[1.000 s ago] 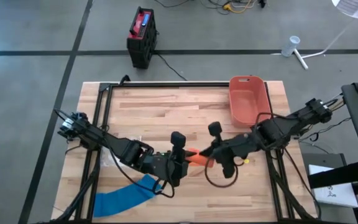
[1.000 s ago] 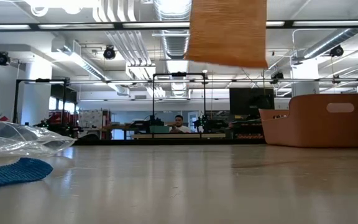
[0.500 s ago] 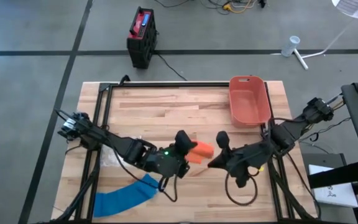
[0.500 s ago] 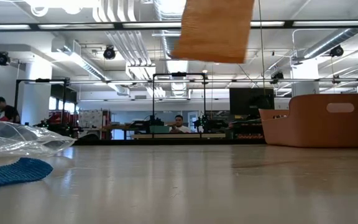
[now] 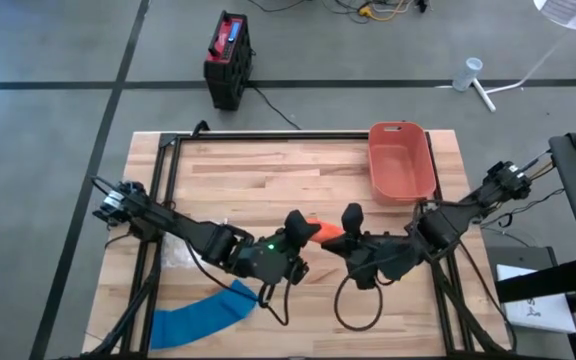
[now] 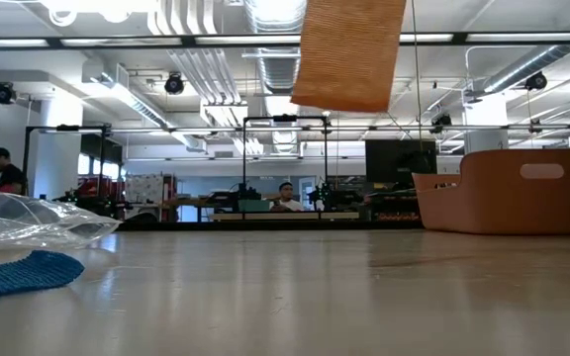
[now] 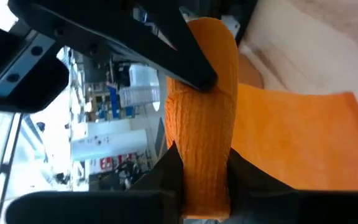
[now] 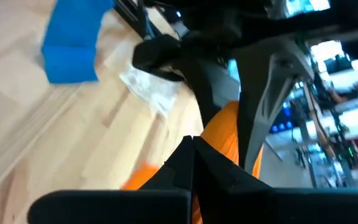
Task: Roll bandage
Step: Roll the orange bandage
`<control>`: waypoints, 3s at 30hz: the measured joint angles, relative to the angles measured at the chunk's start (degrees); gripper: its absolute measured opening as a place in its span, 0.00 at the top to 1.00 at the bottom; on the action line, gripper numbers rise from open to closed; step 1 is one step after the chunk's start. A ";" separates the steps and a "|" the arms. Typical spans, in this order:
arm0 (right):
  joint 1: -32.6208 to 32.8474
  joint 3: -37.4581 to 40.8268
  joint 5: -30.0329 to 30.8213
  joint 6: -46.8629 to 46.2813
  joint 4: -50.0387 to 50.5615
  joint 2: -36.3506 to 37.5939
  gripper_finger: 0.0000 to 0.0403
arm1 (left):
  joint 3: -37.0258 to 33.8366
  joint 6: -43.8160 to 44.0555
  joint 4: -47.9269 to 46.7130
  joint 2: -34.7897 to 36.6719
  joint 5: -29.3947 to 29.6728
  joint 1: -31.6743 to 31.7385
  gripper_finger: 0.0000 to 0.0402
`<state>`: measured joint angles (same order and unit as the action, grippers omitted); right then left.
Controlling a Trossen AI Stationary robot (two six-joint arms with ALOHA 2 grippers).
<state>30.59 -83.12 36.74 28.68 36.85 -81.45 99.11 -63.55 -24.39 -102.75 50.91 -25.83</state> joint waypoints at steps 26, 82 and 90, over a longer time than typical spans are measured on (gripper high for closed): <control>-0.07 0.14 -4.30 -13.93 0.44 4.84 0.80 | 0.13 56.01 -6.26 0.23 0.37 -1.26 0.88; -8.05 -0.04 -17.37 -30.18 4.45 1.96 0.70 | -1.55 39.95 -6.49 0.34 -0.07 -2.10 0.88; -8.57 -0.30 -18.56 -28.65 4.56 4.16 0.98 | -1.53 23.84 -4.77 0.32 5.40 -2.35 0.88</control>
<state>22.02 -83.42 18.17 0.03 41.41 -77.29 97.58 -39.70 -29.15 -102.43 56.31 -28.18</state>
